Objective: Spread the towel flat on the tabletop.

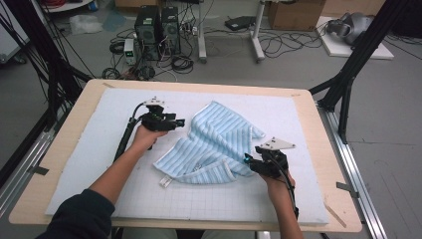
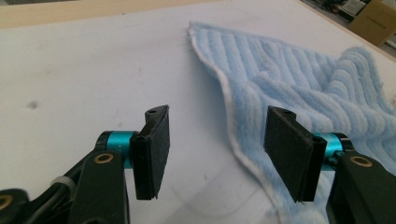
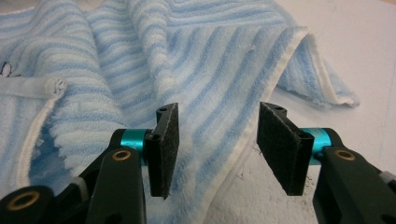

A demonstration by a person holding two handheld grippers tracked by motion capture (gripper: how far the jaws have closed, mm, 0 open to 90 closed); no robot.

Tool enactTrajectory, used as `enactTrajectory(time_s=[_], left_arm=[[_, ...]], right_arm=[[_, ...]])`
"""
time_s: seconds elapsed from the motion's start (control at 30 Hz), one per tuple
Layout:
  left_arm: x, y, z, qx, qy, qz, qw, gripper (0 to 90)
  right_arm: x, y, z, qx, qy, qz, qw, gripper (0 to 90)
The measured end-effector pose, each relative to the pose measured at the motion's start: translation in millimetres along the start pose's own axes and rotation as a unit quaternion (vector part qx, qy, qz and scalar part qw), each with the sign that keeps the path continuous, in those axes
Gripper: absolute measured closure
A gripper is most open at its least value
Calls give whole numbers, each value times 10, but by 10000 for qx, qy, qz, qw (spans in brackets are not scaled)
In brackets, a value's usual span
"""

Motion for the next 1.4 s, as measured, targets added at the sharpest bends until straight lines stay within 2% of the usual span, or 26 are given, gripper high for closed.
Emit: enactTrajectory(time_s=[0.03, 0.1, 0.13, 0.23, 0.4, 0.43, 0.47, 0.5, 0.53, 0.6, 0.63, 0.67, 0.7, 0.73, 0.8, 0.93, 0.97, 1.03, 1.07, 1.1, 1.13, 1.17, 1.2, 1.23, 1.3, 1.4], left_arm=[[122, -38, -9, -2, 12, 85, 10000, 412], [240, -67, 1, -37, 4, 169, 9998, 412], [240, -67, 1, -37, 4, 169, 9998, 412], [435, -146, 3, -151, 36, 252, 9996, 414], [629, -231, -55, -83, 35, 318, 9995, 414], [742, -228, -69, -126, -35, 449, 9989, 411], [742, -228, -69, -126, -35, 449, 9989, 412], [834, -194, -56, -175, -230, 587, 9979, 414], [834, -194, -56, -175, -230, 587, 9979, 418], [862, -177, -54, -134, -425, 610, 9971, 437], [853, -178, -56, 53, -495, 666, 9965, 513], [853, -178, -56, 53, -495, 666, 9965, 621], [842, -166, -61, 212, -492, 731, 9959, 621], [832, -161, -58, 331, -521, 761, 9952, 732], [803, -150, -53, 373, -516, 738, 9952, 866], [705, -130, 39, 237, -658, 621, 9956, 877], [624, -129, 131, 80, -806, 537, 9953, 877], [576, -129, 188, 1, -892, 518, 9947, 878], [464, -140, 310, -110, -1145, 437, 9924, 878], [397, -147, 373, -205, -1266, 345, 9911, 878], [397, -147, 373, -205, -1266, 345, 9911, 877], [279, -144, 499, -334, -1520, 237, 9875, 877], [279, -144, 499, -334, -1520, 237, 9875, 877], [172, -127, 618, -466, -1739, 131, 9836, 877], [81, -104, 713, -589, -1899, 21, 9800, 877], [25, -56, 769, -680, -1861, -51, 9802, 867]], right_arm=[[3, 3, 6, -23, 10, 11, 10000, 486], [8, 4, 9, -37, 12, 3, 10000, 486], [9, 5, 10, -37, 8, 7, 10000, 486], [14, 5, 20, -55, 11, 2, 10000, 484], [13, 4, 29, -79, 2, 3, 10000, 484], [9, 2, 31, -49, 1, -15, 10000, 482], [9, 2, 31, -49, 1, -15, 10000, 482], [4, 3, 30, -81, 5, -26, 10000, 480], [4, 3, 30, -81, 5, -26, 10000, 480], [2, 7, 35, -77, 19, -30, 10000, 476], [-4, 14, 37, -73, 12, -23, 10000, 475], [-4, 14, 37, -73, 12, -23, 10000, 475], [-7, 17, 34, -73, 14, -25, 10000, 474], [-9, 18, 34, -60, 12, -28, 10000, 472], [-13, 15, 30, -76, 22, -52, 10000, 471], [-2, 17, 35, -67, 16, -33, 10000, 469], [12, 18, 45, -73, 3, -7, 10000, 469], [22, 16, 54, -76, -10, -5, 10000, 469], [26, 16, 57, -64, -14, 2, 10000, 469], [29, 15, 54, -83, -11, 4, 10000, 469], [33, 14, 54, -77, -11, 4, 10000, 468], [36, 12, 57, -55, -7, 1, 10000, 466], [36, 12, 57, -55, -7, 1, 10000, 466], [48, 7, 61, -42, -7, -16, 10000, 464], [59, -1, 66, -39, 0, -25, 10000, 459], [80, -17, 79, -9, -3, -56, 10000, 453]])
Point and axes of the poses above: each handheld gripper's, and its own axes: x roughly forward along the jaws, y roughly out of its underside, z roughly to its left, the point moved 5 cm from there along x, roughly forward along the jaws, and after that the axes turned 1 degree about -y, right-handed, at the moved point
